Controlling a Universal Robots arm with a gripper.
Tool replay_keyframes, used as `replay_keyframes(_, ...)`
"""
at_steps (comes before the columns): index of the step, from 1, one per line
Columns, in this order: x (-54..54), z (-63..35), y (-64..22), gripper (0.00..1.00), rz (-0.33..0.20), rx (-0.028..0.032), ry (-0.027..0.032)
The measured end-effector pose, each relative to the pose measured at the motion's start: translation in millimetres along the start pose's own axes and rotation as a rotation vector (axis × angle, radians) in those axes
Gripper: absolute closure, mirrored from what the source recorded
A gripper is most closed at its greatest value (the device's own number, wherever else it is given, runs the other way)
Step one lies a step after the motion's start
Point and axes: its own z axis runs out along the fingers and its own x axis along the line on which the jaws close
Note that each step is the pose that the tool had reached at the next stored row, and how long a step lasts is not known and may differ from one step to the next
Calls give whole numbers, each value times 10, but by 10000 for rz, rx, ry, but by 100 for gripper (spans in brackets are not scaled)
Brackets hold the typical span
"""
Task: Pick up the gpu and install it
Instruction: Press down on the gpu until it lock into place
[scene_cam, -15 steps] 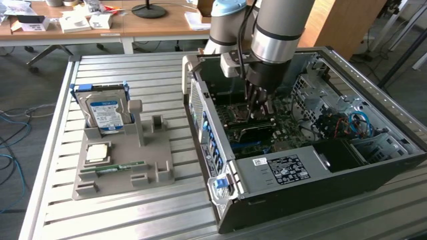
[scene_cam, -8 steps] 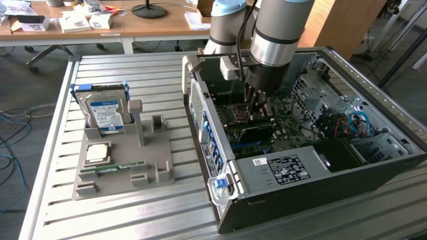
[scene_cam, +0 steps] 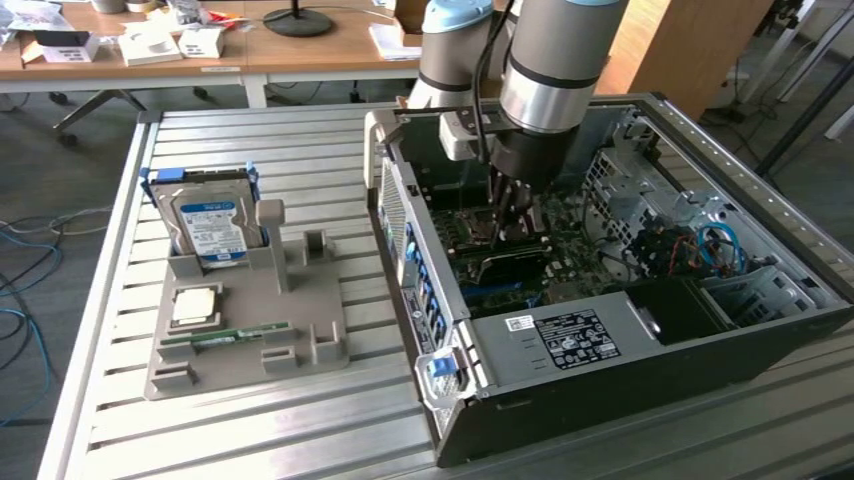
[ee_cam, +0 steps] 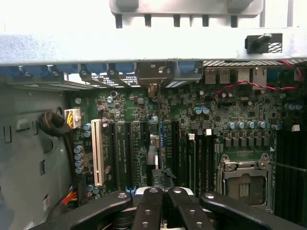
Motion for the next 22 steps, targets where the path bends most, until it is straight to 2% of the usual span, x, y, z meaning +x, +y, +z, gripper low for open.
replay_keyframes(6,-1,1,1,89,-3,-2,4)
replay_keyframes(15,-1,82,3,89,-2,-1,2)
replay_keyframes(22,0,83,3,89,-2,-2,4)
